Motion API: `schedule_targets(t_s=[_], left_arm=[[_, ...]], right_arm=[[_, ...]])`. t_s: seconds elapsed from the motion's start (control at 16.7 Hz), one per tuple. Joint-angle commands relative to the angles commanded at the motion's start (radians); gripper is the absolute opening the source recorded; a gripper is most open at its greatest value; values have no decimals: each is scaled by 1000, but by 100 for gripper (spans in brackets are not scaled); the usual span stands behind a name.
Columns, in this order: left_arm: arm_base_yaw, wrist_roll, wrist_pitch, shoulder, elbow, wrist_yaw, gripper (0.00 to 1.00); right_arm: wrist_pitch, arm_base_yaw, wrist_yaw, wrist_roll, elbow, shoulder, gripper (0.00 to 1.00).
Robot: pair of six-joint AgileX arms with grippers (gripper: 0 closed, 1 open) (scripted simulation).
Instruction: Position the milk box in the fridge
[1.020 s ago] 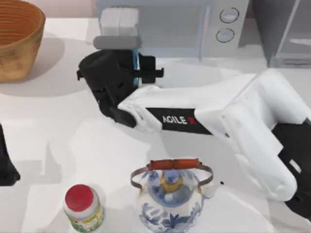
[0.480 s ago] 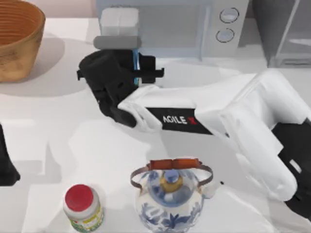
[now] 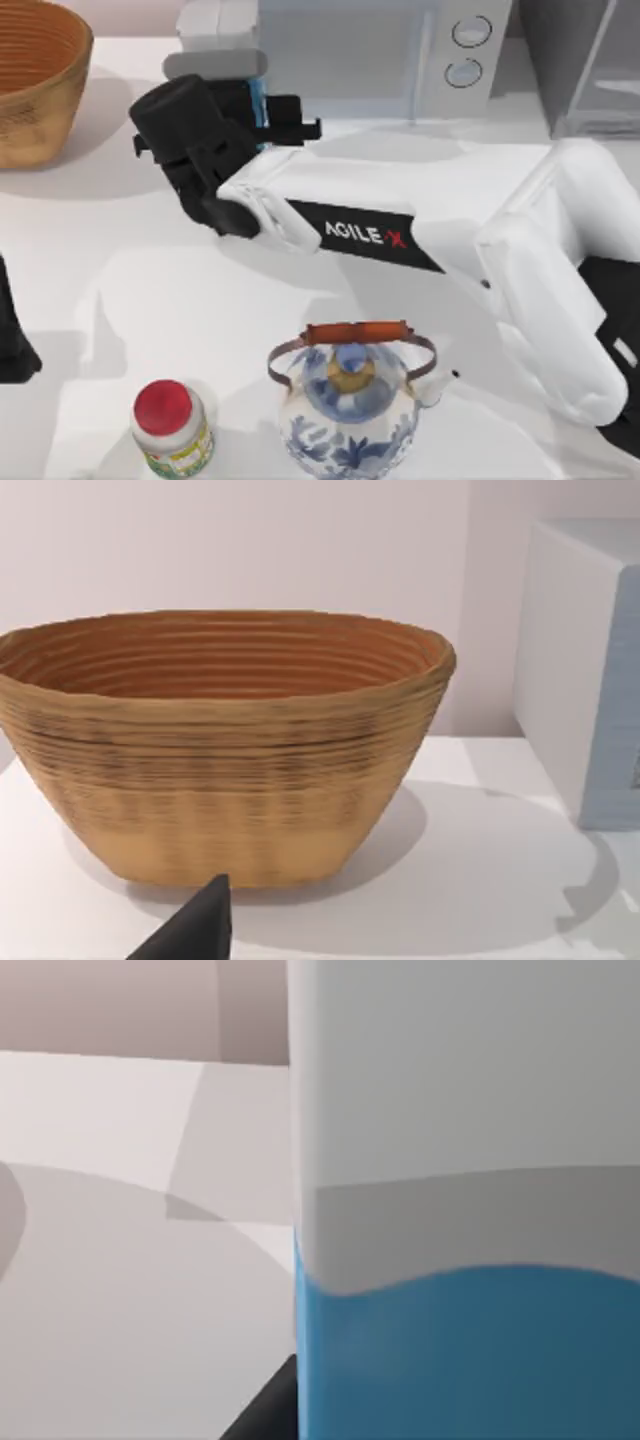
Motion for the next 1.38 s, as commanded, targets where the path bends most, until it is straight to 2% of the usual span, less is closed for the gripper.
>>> schedule_targets(t_s=[0.48,0.9,1.14,1.38], left_arm=[[0,0,0,0,0,0,100],[0,0,0,0,0,0,100],[0,0,0,0,0,0,100],[0,0,0,0,0,0,100]], right_arm=[[-234,-28,10,-8,202,-103,0],[-252,-34,12,-9,215,-101,0],[-229,-58,-32,-31,113,-202,0],[-185,-133,-134,-81,-152,-464,0]])
